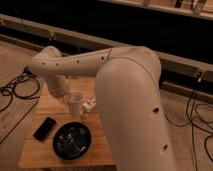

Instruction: Place the ceramic cup in the ceramic bowl

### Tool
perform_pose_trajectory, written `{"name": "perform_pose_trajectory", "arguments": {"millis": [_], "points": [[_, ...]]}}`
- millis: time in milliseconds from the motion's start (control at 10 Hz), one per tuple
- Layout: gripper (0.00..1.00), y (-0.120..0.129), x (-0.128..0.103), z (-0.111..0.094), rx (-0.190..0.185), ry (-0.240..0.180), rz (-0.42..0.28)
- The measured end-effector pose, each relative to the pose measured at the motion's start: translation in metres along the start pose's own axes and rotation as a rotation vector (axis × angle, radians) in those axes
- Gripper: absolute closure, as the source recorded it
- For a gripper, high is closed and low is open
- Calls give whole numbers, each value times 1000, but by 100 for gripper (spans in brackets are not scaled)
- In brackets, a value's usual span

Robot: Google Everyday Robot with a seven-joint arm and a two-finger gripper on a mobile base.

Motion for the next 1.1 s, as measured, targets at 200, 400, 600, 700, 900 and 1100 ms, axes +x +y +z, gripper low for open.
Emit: {"name": "perform_pose_trajectory", "arguments": {"millis": [200, 400, 600, 700, 900, 1100], "points": [[100, 17, 12, -1, 13, 6, 17], [100, 34, 24, 6, 29, -11, 43], [100, 50, 38, 20, 47, -28, 71], [100, 57, 44, 25, 55, -33, 83], [100, 71, 56, 35, 69, -46, 98], [100, 80, 63, 45, 70, -50, 107]]}}
